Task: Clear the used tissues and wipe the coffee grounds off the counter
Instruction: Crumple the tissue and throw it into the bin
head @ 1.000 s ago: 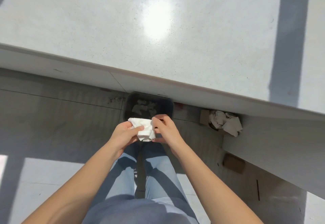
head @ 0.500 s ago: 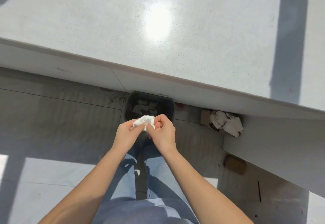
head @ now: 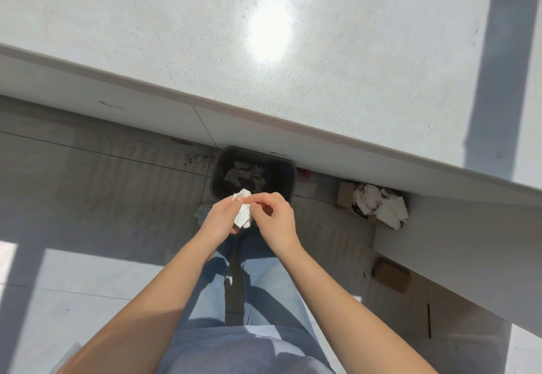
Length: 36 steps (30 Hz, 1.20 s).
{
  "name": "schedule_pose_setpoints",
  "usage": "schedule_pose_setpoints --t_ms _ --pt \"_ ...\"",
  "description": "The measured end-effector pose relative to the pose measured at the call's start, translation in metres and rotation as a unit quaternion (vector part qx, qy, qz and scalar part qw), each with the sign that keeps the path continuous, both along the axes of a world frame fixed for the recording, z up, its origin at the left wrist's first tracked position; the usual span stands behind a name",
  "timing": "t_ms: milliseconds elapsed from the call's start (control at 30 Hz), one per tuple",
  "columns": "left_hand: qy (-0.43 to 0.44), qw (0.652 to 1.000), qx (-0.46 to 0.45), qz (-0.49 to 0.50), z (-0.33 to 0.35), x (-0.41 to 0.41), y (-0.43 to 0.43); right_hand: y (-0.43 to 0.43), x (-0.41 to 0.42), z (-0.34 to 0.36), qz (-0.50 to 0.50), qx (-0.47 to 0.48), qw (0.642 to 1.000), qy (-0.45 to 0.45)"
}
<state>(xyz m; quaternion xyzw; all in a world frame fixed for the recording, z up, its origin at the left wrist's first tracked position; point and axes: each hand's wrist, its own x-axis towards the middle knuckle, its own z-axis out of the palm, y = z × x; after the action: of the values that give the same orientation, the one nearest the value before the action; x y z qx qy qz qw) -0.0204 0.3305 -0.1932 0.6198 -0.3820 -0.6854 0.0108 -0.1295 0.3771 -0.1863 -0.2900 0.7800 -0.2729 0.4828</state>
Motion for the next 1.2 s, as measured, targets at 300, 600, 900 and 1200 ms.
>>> schedule_pose_setpoints --t_ms 300,600,900,1200 --pt "-0.05 0.994 -0.1 0.004 -0.005 0.001 -0.006 -0.01 0.003 -0.004 -0.077 0.027 0.987 -0.137" --pt "-0.113 0.991 -0.058 -0.048 -0.024 0.008 0.03 0.013 0.004 -0.021 -0.08 0.118 0.97 -0.197" --pt "-0.093 0.993 0.01 0.069 -0.047 -0.005 0.01 -0.002 -0.02 -0.06 -0.382 0.204 0.883 -0.178" --pt "-0.161 0.987 -0.021 0.013 -0.054 0.013 0.003 -0.004 -0.014 -0.075 -0.293 0.235 0.909 -0.179"
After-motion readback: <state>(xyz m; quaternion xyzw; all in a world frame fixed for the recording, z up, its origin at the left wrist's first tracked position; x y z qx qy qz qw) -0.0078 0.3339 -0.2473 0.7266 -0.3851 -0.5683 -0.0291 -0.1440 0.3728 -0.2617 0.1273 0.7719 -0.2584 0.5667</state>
